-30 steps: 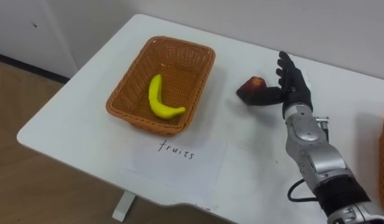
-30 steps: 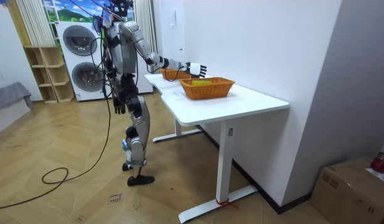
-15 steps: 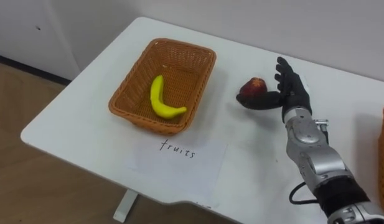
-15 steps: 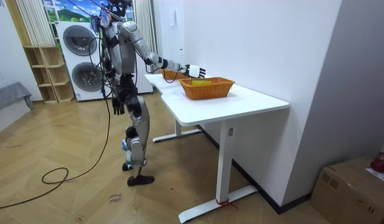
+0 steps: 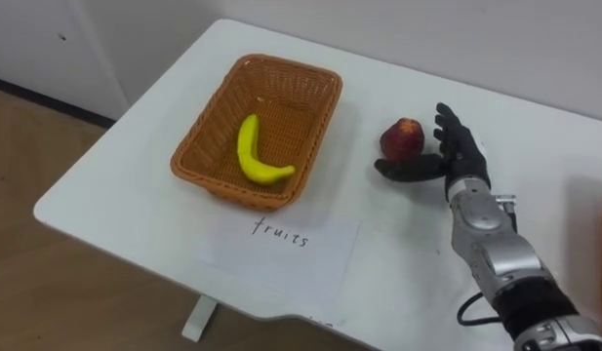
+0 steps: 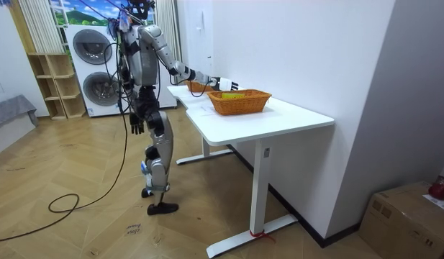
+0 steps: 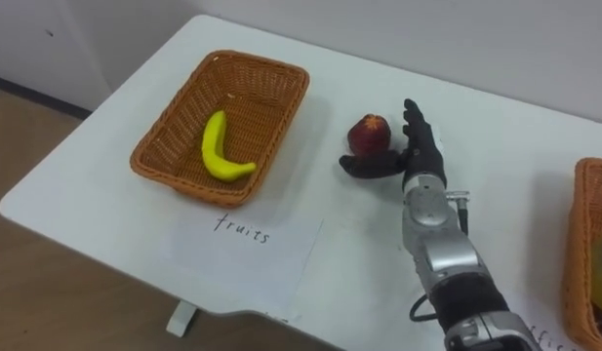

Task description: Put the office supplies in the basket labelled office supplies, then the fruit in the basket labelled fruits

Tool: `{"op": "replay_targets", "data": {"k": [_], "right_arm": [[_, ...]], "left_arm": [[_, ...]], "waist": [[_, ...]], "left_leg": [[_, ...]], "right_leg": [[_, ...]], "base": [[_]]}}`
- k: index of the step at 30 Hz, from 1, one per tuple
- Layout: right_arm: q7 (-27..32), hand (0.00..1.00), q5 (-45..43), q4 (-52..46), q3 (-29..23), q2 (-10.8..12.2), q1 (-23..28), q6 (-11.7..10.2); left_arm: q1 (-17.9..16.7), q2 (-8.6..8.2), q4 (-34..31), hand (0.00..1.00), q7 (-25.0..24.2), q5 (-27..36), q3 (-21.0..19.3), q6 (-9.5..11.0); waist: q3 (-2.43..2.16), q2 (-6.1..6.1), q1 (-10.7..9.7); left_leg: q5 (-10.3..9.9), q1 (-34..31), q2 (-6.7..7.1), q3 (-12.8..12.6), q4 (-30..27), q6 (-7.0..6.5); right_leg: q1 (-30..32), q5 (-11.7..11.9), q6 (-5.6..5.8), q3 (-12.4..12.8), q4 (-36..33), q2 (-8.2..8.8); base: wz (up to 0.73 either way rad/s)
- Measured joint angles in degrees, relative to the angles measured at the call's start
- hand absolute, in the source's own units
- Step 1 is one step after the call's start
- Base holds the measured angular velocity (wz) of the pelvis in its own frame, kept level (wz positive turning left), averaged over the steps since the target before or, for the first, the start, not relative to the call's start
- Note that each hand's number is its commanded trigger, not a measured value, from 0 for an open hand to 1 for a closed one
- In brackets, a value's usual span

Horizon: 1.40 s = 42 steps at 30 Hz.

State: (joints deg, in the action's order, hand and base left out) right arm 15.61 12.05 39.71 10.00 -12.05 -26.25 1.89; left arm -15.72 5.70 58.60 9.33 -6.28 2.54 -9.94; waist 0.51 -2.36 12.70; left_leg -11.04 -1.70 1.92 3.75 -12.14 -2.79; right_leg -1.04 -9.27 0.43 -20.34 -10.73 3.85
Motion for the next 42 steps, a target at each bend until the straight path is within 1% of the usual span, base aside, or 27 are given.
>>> {"op": "replay_targets", "data": {"k": [3, 4, 6, 8, 10, 15, 19, 20, 23, 26, 28, 33, 36, 38, 42], "right_arm": [[0.0, 0.0, -1.5, 1.2, 0.0, -0.3, -0.7, 0.0], [0.0, 0.0, -2.4, 2.5, 0.0, -0.3, -1.6, -0.5], [0.0, 0.0, -3.4, 3.2, 0.0, -0.6, -2.4, -0.7], [0.2, 0.0, -3.9, 4.1, 0.0, -0.7, -2.8, -1.9], [0.5, 0.0, -4.7, 4.7, 0.0, -0.7, -3.0, -2.6], [1.4, 0.0, -7.5, 7.0, 0.0, -0.7, -4.9, -3.7], [2.5, 0.0, -8.2, 7.2, 0.0, -0.7, -5.8, -3.8], [2.7, 0.0, -8.2, 7.2, 0.0, -0.8, -5.9, -3.9], [3.1, 0.0, -9.4, 7.2, 0.0, -0.9, -6.0, -4.4], [3.0, 0.0, -11.5, 7.2, 0.0, -1.4, -6.6, -4.5], [3.0, 0.0, -12.4, 7.2, 0.0, -1.8, -7.0, -4.5], [3.1, 0.0, -16.9, 7.1, 0.0, -1.8, -7.2, -4.4], [3.2, 0.0, -19.6, 7.0, 0.0, -1.9, -7.2, -4.4], [3.2, 0.0, -20.5, 7.0, 0.1, -1.9, -7.2, -4.4], [3.1, 0.0, -21.2, 7.0, 0.4, -1.9, -7.2, -4.3]], "left_arm": [[0.3, 0.14, 0.5, 0.0, 0.1, 0.1, 0.2, 0.0], [1.0, 0.32, 1.3, 0.0, 0.1, 0.1, 0.7, -0.1], [2.1, 0.38, 1.8, 0.0, 0.1, 0.1, 1.1, -0.1], [3.1, 0.52, 2.4, 0.0, 0.1, 0.1, 1.1, 0.4], [3.9, 0.65, 3.3, 0.0, 0.2, 0.7, 1.3, 0.8], [4.7, 0.76, 3.7, 0.0, 0.2, 2.4, 1.7, 1.3], [5.2, 0.77, 3.6, 0.0, 0.2, 2.4, 2.2, 1.7], [5.3, 0.79, 3.6, 0.0, 0.2, 2.4, 2.3, 1.8], [5.7, 0.81, 3.8, 0.0, 0.3, 3.0, 2.2, 2.2], [6.7, 0.81, 4.8, 0.0, 0.2, 3.5, 2.3, 2.9], [7.3, 0.85, 5.3, 0.0, 0.2, 3.5, 2.3, 2.9], [7.2, 1.4, 5.4, 0.0, 0.2, 3.3, 2.3, 3.2], [7.2, 1.94, 5.3, 0.0, 0.2, 3.3, 3.4, 3.2], [7.2, 2.06, 5.4, 0.0, 0.2, 3.3, 3.4, 3.4], [7.2, 2.36, 5.4, 0.0, 0.2, 3.3, 3.4, 3.8]], "waist": [[0.0, 0.01, 0.0], [-0.02, -0.03, 0.0], [0.0, -0.12, 0.0], [0.01, -0.25, 0.0], [0.06, -0.27, 0.0], [0.23, -0.24, 0.0], [0.41, -0.18, 0.1], [0.55, -0.14, 0.1], [0.62, -0.22, 0.2], [0.61, -0.45, 0.3], [0.6, -0.45, 0.3], [0.61, -0.49, 0.3], [0.59, -0.56, 0.3], [0.5, -0.91, 0.2], [0.53, -1.88, 0.4]], "left_leg": [[0.0, -0.3, -0.01, 0.1, -0.1, 0.0], [0.0, -0.8, -0.01, 0.1, -0.2, 0.01], [0.1, -1.7, -0.02, 0.1, -0.5, 0.1], [0.1, -2.7, -0.04, 0.2, -0.7, 0.16], [0.1, -2.9, -0.04, 0.2, -0.8, 0.16], [0.1, -3.9, -0.1, 0.0, -1.3, 0.16], [0.2, -4.8, -0.13, -0.1, -1.3, 0.16], [0.2, -4.8, -0.15, -0.1, -1.3, 0.16], [0.2, -5.1, -0.19, -0.2, -1.0, 0.17], [0.4, -5.8, -0.2, -0.4, -0.9, 0.2], [0.4, -6.0, -0.19, -0.4, -1.1, 0.2], [0.4, -6.3, -0.23, -0.5, -1.0, 0.2], [0.4, -6.4, -0.26, -0.5, -0.9, 0.21], [0.4, -6.6, -0.26, -0.5, -1.0, 0.25], [0.5, -6.8, -0.26, -0.5, -1.1, 0.31]], "right_leg": [[0.2, 0.0, -0.01, -0.1, 0.0, -0.02], [0.5, 0.0, -0.04, -0.1, 0.0, -0.03], [1.3, 0.2, -0.17, -0.2, 0.0, -0.06], [2.0, 0.4, -0.25, -0.2, 0.0, -0.11], [2.2, 0.4, -0.25, -0.3, 0.0, -0.09], [3.3, 0.6, -0.34, -0.2, 0.0, -0.1], [4.2, 0.7, -0.38, -0.2, -0.1, -0.1], [4.3, 0.8, -0.4, -0.1, 0.0, -0.14], [4.5, 0.8, -0.4, -0.1, 0.0, -0.19], [5.5, 0.8, -0.44, 0.3, -0.1, -0.2], [5.9, 0.8, -0.44, 0.6, -0.1, -0.2], [6.2, 0.8, -0.43, 0.5, 0.0, -0.23], [6.3, 0.8, -0.44, 0.6, 0.0, -0.27], [6.5, 0.8, -0.44, 0.6, 0.0, -0.27], [6.7, 0.9, -0.48, 0.6, 0.0, -0.27]], "base": [[0.0], [0.0], [0.0], [0.0], [0.0], [0.0], [0.0], [0.0], [0.0], [-0.05], [-0.03], [-0.01], [0.0], [0.0], [0.0]]}}
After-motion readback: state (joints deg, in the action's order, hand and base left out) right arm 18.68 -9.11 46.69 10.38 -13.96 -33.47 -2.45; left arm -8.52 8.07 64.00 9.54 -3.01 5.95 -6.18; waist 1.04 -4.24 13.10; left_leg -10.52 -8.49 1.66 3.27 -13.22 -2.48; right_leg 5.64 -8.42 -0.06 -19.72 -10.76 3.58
